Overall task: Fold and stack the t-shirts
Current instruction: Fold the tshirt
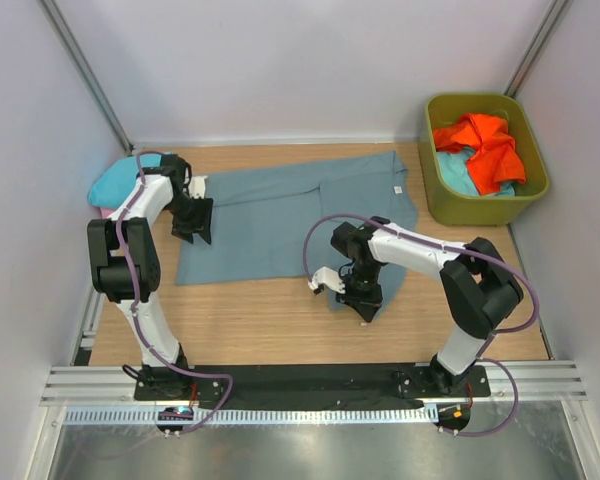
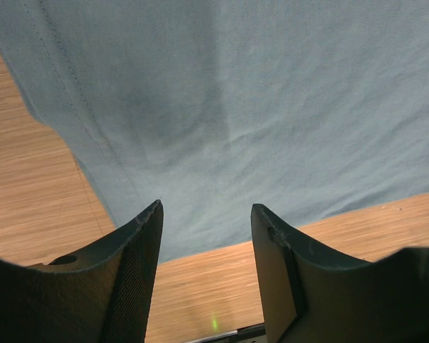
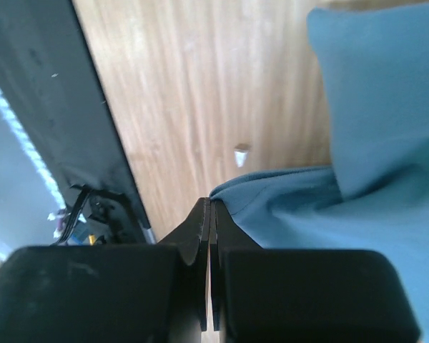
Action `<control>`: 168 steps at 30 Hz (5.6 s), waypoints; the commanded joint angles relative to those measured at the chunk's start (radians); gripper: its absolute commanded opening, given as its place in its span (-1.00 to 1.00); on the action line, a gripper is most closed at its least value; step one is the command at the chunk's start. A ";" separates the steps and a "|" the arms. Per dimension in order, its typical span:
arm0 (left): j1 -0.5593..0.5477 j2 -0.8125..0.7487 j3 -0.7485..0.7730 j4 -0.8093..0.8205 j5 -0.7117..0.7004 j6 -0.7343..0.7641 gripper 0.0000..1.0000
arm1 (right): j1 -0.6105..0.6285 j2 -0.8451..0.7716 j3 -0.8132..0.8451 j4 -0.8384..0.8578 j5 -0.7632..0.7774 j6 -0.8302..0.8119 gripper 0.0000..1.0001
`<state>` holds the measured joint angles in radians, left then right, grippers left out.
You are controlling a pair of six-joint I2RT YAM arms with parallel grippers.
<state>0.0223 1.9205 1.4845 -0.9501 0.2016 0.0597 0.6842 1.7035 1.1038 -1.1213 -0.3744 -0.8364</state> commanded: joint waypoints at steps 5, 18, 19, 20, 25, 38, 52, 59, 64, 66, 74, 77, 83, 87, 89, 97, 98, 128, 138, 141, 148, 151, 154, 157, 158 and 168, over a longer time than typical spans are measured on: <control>0.001 -0.038 0.019 -0.009 -0.001 0.003 0.08 | 0.023 -0.061 0.005 -0.162 -0.064 -0.076 -0.97; 0.002 -0.270 -0.257 0.157 -0.230 0.303 0.38 | -0.006 -0.266 -0.033 -0.066 0.058 0.014 -0.98; 0.004 -0.287 -0.286 0.177 -0.254 0.346 0.41 | -0.008 -0.280 -0.036 -0.051 0.063 0.026 -0.98; 0.004 -0.305 -0.311 0.207 -0.258 0.398 0.42 | -0.009 -0.309 -0.041 -0.042 0.069 0.036 -0.98; 0.018 -0.400 -0.455 0.323 -0.269 0.607 0.41 | -0.014 -0.347 -0.088 0.006 0.092 0.071 -0.98; 0.145 -0.129 -0.219 0.018 0.039 0.342 -0.02 | -0.051 -0.309 -0.071 0.032 0.092 0.082 -0.97; 0.219 -0.107 -0.254 -0.110 0.117 0.290 -0.04 | -0.069 -0.285 -0.073 0.054 0.091 0.079 -0.98; 0.234 -0.107 -0.315 -0.075 0.101 0.269 -0.06 | -0.077 -0.285 -0.071 0.051 0.091 0.077 -0.98; 0.238 -0.103 -0.325 -0.047 0.099 0.258 -0.05 | -0.077 -0.285 -0.078 0.054 0.088 0.080 -0.98; 0.240 -0.094 -0.322 -0.035 0.088 0.253 -0.05 | -0.078 -0.285 -0.076 0.054 0.089 0.080 -0.98; 0.245 -0.051 -0.309 -0.001 0.087 0.229 -0.05 | -0.084 -0.281 -0.078 0.054 0.091 0.080 -0.98; 0.246 -0.048 -0.303 0.001 0.073 0.224 -0.06 | -0.087 -0.277 -0.075 0.055 0.092 0.080 -0.97; 0.261 -0.071 -0.296 0.013 0.027 0.229 -0.11 | -0.089 -0.274 -0.076 0.058 0.089 0.082 -0.97; 0.271 -0.067 -0.290 0.031 0.004 0.207 -0.11 | -0.091 -0.268 -0.075 0.060 0.089 0.082 -0.98; 0.272 -0.060 -0.288 0.043 0.015 0.198 -0.08 | -0.092 -0.268 -0.073 0.061 0.089 0.083 -0.98; 0.272 0.000 -0.262 0.043 0.055 0.169 -0.14 | -0.094 -0.268 -0.081 0.061 0.092 0.083 -0.98; 0.272 0.003 -0.260 0.043 0.059 0.169 -0.15 | -0.095 -0.268 -0.081 0.063 0.094 0.083 -0.98; 0.214 0.063 -0.220 0.025 0.094 0.158 -0.44 | -0.114 -0.268 -0.094 0.072 0.098 0.086 -0.97; 0.215 -0.003 -0.224 -0.015 0.065 0.187 -1.00 | -0.147 -0.294 -0.078 0.072 0.115 0.102 -0.98; 0.220 -0.055 -0.213 -0.044 0.045 0.221 -1.00 | -0.182 -0.307 -0.038 0.072 0.123 0.125 -0.98; 0.222 -0.113 -0.121 -0.139 0.068 0.252 -1.00 | -0.294 -0.335 0.053 0.072 0.111 0.149 -0.97; 0.220 -0.117 -0.076 -0.168 0.087 0.253 -1.00 | -0.317 -0.343 0.079 0.075 0.114 0.152 -0.98; 0.220 -0.118 -0.043 -0.187 0.102 0.252 -1.00 | -0.341 -0.340 0.132 0.080 0.121 0.149 -0.98; 0.219 -0.118 -0.017 -0.206 0.113 0.252 -1.00 | -0.350 -0.346 0.174 0.097 0.135 0.151 -0.98; 0.219 -0.120 -0.013 -0.213 0.114 0.253 -1.00 | -0.347 -0.347 0.186 0.101 0.138 0.151 -0.97; 0.211 -0.077 0.039 -0.245 0.134 0.250 -1.00 | -0.385 -0.298 0.310 0.156 0.175 0.163 -0.98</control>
<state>0.2405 1.8408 1.4639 -1.1622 0.3035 0.2962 0.3157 1.3994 1.3499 -1.0199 -0.2310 -0.6884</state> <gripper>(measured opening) 0.006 0.026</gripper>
